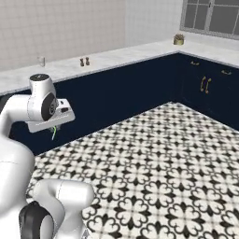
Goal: Take a straw from the drawer in front and place it inside the glass cup on the dining counter.
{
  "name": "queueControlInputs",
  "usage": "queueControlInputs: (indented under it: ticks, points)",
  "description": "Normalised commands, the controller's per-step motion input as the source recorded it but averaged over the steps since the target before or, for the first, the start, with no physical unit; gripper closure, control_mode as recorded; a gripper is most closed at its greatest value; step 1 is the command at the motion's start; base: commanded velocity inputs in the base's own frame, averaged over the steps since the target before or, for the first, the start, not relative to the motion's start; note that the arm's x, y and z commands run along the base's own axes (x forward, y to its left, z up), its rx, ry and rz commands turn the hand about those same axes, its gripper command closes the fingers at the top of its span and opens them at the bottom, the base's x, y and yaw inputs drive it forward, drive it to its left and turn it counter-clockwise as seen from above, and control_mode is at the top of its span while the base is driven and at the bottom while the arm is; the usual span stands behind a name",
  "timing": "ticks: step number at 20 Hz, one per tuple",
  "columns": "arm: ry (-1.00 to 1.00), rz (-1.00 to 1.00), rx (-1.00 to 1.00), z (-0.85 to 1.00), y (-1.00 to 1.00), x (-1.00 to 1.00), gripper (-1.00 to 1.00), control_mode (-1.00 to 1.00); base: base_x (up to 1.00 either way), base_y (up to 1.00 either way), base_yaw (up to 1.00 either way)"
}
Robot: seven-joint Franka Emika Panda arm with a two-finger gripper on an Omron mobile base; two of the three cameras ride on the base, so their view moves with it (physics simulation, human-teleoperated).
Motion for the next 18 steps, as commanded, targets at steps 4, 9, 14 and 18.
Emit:
queueControlInputs:
  ticks: [4, 9, 14, 18]
  points:
    - [0.00, 0.00, 0.00, 0.00, 0.00, 0.00, 1.00, 1.00, 0.00, 1.00, 0.09]
    - [0.00, 0.00, 0.00, 0.00, 0.00, 0.00, 1.00, 1.00, 0.10, 1.00, -0.06]
    - [0.00, 0.00, 0.00, 0.00, 0.00, 0.00, 1.00, 1.00, 0.19, 1.00, -0.20]
    - [0.00, 0.00, 0.00, 0.00, 0.00, 0.00, 1.00, 1.00, 0.18, 1.00, -0.25]
